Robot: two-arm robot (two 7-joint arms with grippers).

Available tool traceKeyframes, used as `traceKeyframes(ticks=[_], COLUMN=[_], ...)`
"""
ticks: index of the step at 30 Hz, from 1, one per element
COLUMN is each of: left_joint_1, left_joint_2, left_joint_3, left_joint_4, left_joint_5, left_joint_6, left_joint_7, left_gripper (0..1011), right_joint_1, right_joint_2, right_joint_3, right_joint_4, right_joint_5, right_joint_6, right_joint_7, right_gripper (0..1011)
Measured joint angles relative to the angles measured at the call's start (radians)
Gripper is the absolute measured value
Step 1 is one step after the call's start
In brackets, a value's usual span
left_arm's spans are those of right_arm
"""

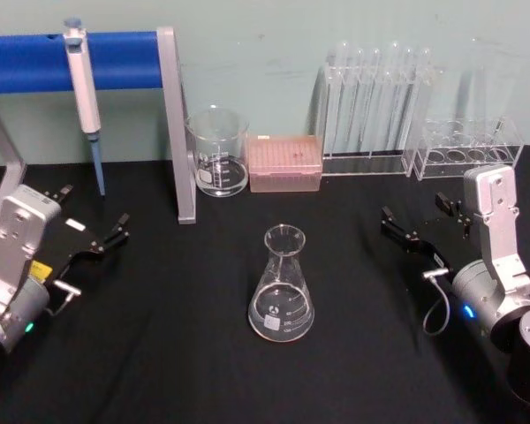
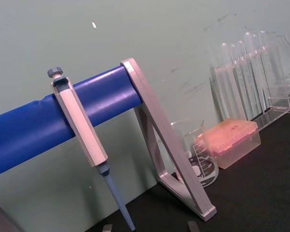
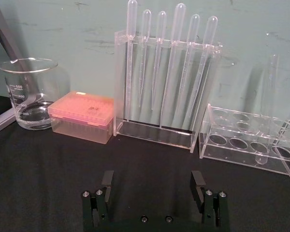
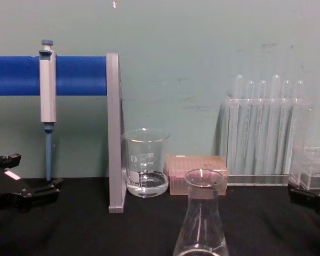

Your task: Grasp the erlenmeyer flask with one hand, shake it three times, then place it back.

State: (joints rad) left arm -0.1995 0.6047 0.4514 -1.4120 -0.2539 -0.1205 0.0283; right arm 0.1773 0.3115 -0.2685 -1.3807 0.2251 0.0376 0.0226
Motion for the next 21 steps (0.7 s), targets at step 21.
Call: traceKeyframes(ticks=[21], left_joint_1=[0.000], left_joint_2=[0.000], left_joint_3=[0.000], left_joint_4=[0.000], left_joint_5=[0.000], left_joint_6=[0.000], left_joint_7=[0.000], left_gripper=[1001], right_joint_1=[0.000], right_joint_2=[0.000], right_joint_3=[0.000], right_joint_4=[0.000], right_joint_5=[0.000], right_joint_6=[0.000], right_joint_7=[0.000], right_gripper=[1002])
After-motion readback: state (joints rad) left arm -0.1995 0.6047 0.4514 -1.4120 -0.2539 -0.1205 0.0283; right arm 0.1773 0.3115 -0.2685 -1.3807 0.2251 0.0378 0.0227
